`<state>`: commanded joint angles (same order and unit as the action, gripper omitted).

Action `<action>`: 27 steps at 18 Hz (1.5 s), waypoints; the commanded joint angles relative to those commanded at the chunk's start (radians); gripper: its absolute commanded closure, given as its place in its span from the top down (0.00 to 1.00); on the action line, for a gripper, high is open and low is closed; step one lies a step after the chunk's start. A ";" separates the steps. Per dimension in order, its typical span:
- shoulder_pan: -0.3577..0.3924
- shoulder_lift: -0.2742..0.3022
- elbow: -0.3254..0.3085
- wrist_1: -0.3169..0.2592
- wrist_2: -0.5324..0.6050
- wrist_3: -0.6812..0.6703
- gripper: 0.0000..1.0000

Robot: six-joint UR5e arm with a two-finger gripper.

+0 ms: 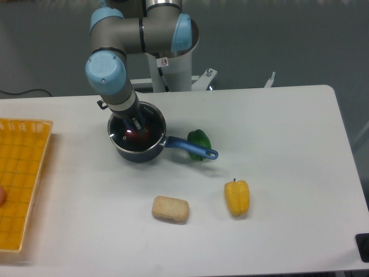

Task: Close the pot lid
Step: 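Lower the glass lid onto the saucepan rim and settle it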

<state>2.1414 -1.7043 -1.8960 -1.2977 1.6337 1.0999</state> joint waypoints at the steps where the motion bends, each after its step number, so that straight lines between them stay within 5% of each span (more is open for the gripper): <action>1: 0.000 -0.002 0.000 0.000 0.000 0.000 0.41; 10: 0.000 -0.003 -0.003 0.000 0.002 0.012 0.46; 15: 0.000 -0.003 -0.005 -0.002 0.003 0.028 0.67; 17: 0.000 -0.002 -0.002 -0.002 0.000 0.029 0.83; 25: -0.002 -0.011 0.012 -0.002 -0.008 0.020 0.85; 27: 0.002 -0.011 0.023 -0.006 -0.009 0.021 0.99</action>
<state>2.1430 -1.7150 -1.8731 -1.3039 1.6245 1.1213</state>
